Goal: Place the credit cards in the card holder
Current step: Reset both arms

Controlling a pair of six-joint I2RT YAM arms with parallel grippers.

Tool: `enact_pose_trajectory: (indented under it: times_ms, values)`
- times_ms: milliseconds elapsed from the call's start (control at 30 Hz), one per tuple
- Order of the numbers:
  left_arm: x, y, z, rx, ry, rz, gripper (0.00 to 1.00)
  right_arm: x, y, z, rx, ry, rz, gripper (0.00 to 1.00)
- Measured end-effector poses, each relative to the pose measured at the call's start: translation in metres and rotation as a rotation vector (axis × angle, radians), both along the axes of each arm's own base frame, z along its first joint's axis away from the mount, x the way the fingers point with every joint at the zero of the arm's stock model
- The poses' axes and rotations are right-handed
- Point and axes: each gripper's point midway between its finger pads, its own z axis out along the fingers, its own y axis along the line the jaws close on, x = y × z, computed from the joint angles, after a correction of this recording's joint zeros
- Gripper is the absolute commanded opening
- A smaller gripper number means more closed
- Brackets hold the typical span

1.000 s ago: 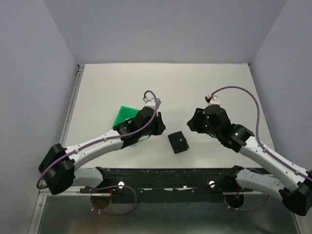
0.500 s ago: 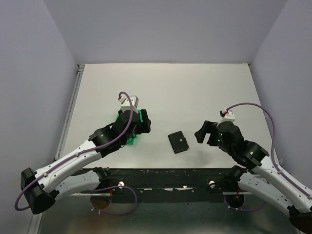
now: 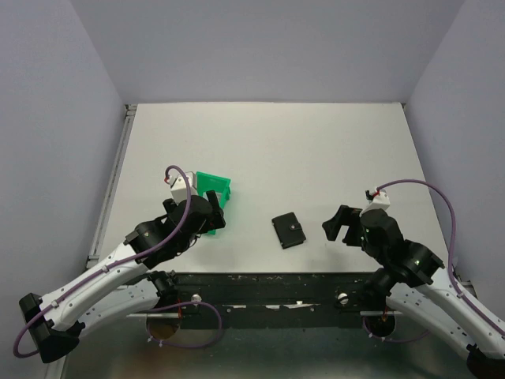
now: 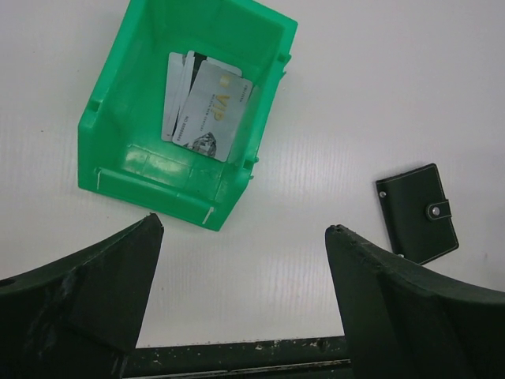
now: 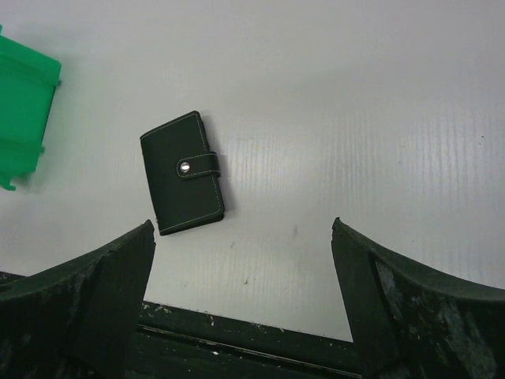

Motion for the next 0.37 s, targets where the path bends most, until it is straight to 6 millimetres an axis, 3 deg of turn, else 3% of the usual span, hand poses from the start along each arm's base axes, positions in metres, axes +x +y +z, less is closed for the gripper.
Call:
enact_pose_trajectory:
  times_ms: [200,367]
  values:
    - [-0.0032,0.0087,-0.0081,0.036,0.028,0.029,0.99,-0.0012,-0.0011,-0.0046,-0.011,0.010,0.001,1.00]
    - [-0.0041,0.0098,0.0004,0.001,0.001,0.031,0.99,-0.0015,-0.0013,-0.0061,-0.013,0.013,0.001,1.00]
